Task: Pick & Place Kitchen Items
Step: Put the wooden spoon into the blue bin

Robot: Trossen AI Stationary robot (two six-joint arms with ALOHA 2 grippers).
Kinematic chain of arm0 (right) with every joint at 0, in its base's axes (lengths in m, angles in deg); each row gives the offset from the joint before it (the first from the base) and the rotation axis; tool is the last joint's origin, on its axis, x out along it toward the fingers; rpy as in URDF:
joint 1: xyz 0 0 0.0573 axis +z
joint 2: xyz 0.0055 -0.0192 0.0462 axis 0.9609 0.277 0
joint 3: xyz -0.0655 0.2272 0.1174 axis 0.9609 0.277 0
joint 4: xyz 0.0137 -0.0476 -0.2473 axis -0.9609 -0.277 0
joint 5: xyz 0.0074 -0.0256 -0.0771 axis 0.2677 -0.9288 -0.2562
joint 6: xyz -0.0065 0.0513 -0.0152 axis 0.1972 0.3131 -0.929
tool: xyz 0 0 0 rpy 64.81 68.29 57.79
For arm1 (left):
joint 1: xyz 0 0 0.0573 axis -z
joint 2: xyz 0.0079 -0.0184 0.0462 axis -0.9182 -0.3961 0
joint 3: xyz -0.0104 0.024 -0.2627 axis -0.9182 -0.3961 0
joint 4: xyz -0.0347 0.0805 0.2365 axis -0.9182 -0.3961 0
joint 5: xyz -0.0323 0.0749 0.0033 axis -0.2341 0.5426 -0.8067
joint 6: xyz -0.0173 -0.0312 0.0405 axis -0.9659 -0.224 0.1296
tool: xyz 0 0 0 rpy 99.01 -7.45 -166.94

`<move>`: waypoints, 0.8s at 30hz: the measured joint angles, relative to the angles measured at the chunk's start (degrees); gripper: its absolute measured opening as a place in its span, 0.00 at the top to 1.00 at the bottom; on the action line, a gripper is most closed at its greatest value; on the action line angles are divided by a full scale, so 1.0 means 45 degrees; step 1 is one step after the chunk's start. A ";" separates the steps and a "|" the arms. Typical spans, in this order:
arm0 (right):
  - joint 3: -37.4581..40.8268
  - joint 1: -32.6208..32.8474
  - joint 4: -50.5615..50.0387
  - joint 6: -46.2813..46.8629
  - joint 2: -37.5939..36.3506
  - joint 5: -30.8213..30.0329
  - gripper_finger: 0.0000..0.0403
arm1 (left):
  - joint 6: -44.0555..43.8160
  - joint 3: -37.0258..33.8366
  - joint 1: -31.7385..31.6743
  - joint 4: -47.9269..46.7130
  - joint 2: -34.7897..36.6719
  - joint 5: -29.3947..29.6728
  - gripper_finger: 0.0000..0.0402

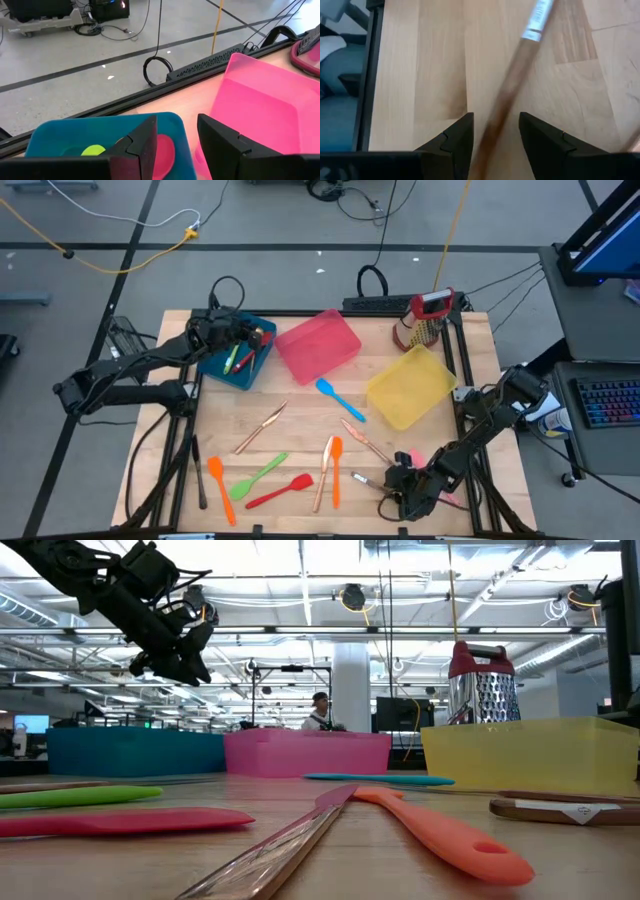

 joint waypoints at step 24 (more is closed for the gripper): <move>-0.0005 0.0331 -0.0919 -0.0845 0.1115 -0.2173 0.92 | -0.0198 0.0000 0.0965 0.0655 0.0000 -0.2731 0.64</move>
